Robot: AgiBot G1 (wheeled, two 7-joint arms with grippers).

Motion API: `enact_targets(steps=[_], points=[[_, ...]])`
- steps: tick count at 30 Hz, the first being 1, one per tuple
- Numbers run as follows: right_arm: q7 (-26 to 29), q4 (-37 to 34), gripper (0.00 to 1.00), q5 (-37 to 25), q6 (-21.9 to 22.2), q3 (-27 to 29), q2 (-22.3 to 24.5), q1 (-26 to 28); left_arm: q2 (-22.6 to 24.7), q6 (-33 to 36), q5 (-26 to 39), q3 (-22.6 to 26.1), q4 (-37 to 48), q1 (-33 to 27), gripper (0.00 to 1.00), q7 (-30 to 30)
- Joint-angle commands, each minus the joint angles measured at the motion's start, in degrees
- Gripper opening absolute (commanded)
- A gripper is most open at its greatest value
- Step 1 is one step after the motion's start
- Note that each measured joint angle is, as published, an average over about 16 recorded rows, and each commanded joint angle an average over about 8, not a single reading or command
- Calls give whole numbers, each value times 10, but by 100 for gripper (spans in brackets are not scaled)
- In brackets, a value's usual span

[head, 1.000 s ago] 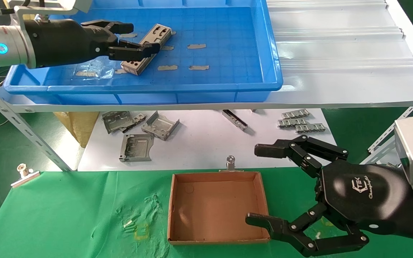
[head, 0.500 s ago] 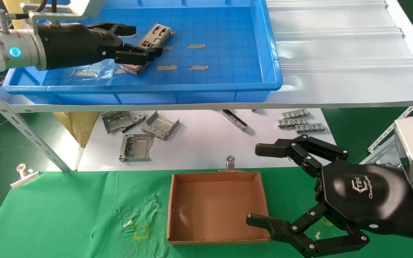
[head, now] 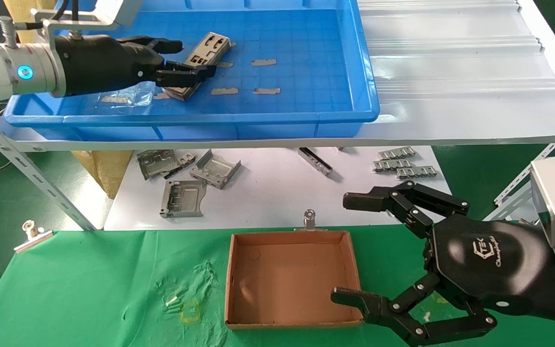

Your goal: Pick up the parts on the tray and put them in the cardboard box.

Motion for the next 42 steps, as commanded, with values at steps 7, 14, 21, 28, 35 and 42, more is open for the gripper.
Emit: enact_targets(steps=[7, 14, 21, 28, 35, 42], points=[[0, 0, 100, 0, 0, 0, 0, 0, 2, -13, -6, -4, 3, 5, 0, 9], [0, 0, 100, 0, 0, 0, 0, 0, 4, -26, -11, -8, 6, 3, 0, 17], [0, 0, 100, 0, 0, 0, 0, 0, 6, -27, -10, -8, 13, -2, 0, 18], [0, 0, 100, 0, 0, 0, 0, 0, 4, -24, -13, -10, 15, -6, 0, 23], [0, 0, 100, 0, 0, 0, 0, 0, 0, -9, -21, -15, 14, -11, 0, 26], [0, 0, 100, 0, 0, 0, 0, 0, -15, 48, -36, -25, 2, -16, 0, 37]])
